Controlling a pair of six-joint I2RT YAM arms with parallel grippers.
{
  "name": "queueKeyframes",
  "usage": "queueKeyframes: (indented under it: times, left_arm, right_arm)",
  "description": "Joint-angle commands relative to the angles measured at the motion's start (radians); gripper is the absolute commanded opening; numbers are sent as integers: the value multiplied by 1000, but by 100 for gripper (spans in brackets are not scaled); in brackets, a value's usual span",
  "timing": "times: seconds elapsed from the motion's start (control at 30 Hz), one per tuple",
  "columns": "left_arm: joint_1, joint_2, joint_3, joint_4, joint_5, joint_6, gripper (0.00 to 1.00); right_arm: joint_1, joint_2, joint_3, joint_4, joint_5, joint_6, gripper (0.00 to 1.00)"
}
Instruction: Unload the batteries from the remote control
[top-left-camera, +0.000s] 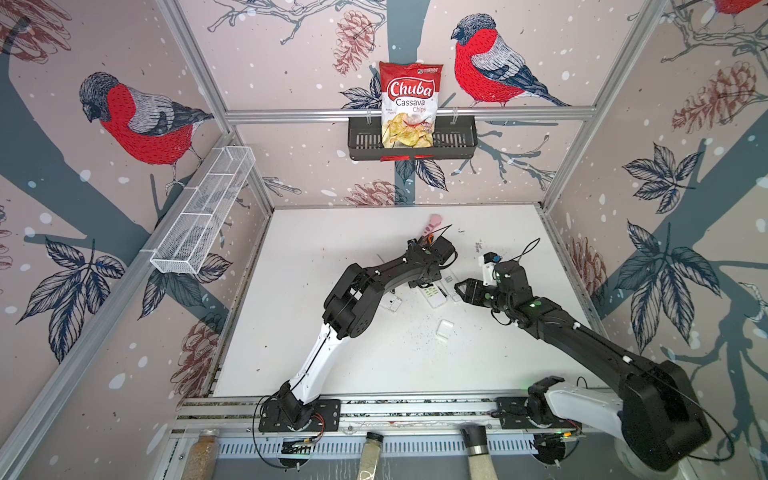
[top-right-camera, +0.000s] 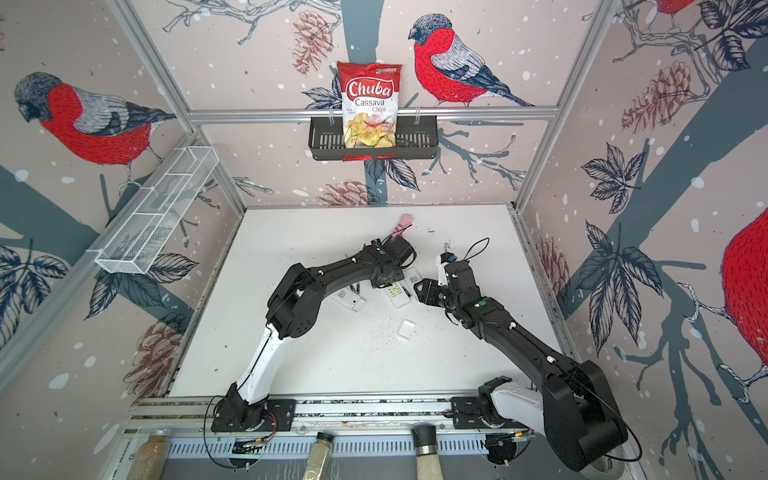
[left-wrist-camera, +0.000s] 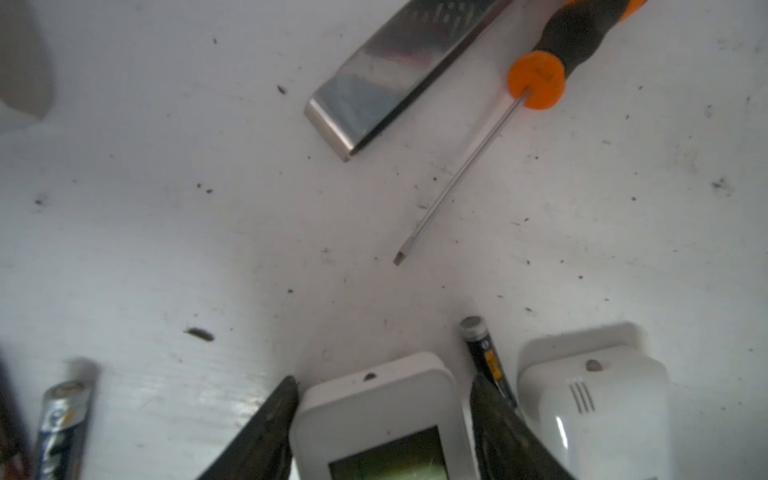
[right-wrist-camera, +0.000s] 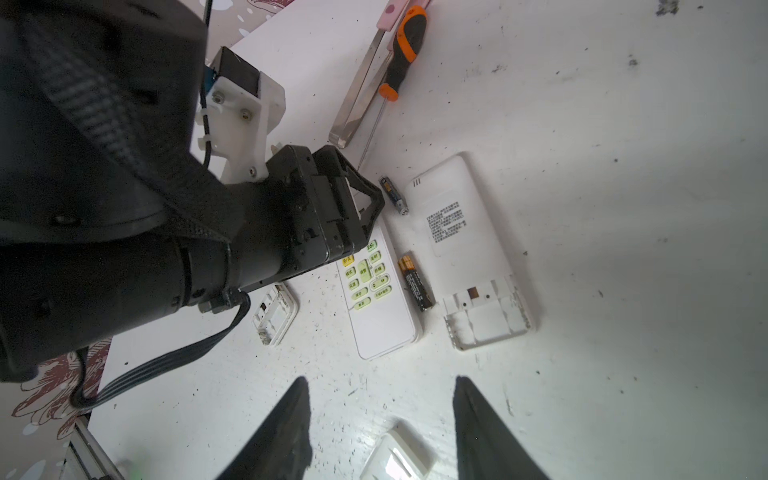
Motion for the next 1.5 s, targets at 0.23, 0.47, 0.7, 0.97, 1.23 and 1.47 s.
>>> queueKeyframes:
  times: [0.23, 0.47, 0.7, 0.97, 1.23, 1.47]
  left_arm:
    - [4, 9, 8, -49, -3, 12, 54]
    - [23, -4, 11, -51, -8, 29, 49]
    - [58, 1, 38, -69, -27, 91, 47]
    - [58, 32, 106, -111, -38, 129, 58]
    - [57, 49, 94, -101, -22, 128, 65]
    - [48, 52, 89, -98, -15, 130, 72]
  right_arm:
    - [-9, -15, -6, 20, -18, 8, 56]
    - [-19, -18, -7, 19, -22, 8, 56]
    - [-24, -14, -10, 23, -20, 8, 56]
    - [-25, 1, -7, 27, -23, 8, 56]
    - [-26, 7, -7, 28, -22, 8, 56]
    - [-26, 7, -7, 29, -22, 8, 57]
